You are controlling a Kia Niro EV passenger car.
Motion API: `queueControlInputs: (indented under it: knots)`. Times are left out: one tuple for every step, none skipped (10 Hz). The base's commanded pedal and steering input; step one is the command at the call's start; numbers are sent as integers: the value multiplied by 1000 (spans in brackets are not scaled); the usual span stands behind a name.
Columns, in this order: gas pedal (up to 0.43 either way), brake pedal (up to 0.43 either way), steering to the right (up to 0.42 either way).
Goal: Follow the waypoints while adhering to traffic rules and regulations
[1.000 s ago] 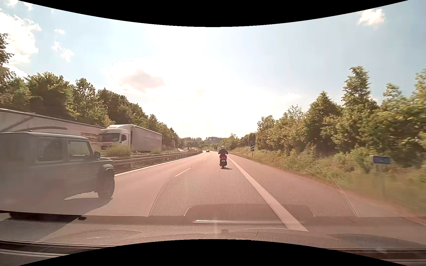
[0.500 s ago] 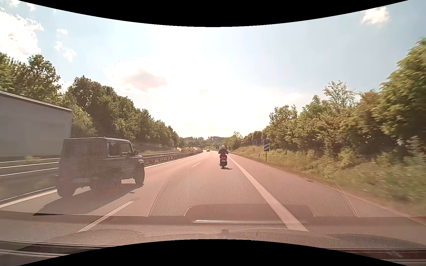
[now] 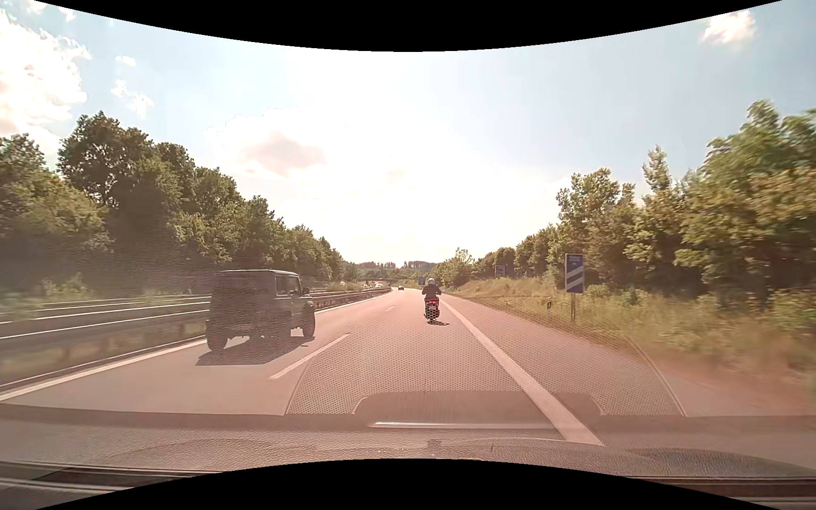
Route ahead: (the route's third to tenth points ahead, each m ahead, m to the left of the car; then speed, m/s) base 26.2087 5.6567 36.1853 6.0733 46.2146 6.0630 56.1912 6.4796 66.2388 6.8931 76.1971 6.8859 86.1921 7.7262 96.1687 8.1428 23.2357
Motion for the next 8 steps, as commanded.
queueControlInputs:
  knots:
    - [157,12,-3]
    - [157,12,-3]
    - [157,12,-3]
    - [157,12,-3]
    - [157,12,-3]
    - [157,12,-3]
    - [157,12,-3]
    - [157,12,-3]
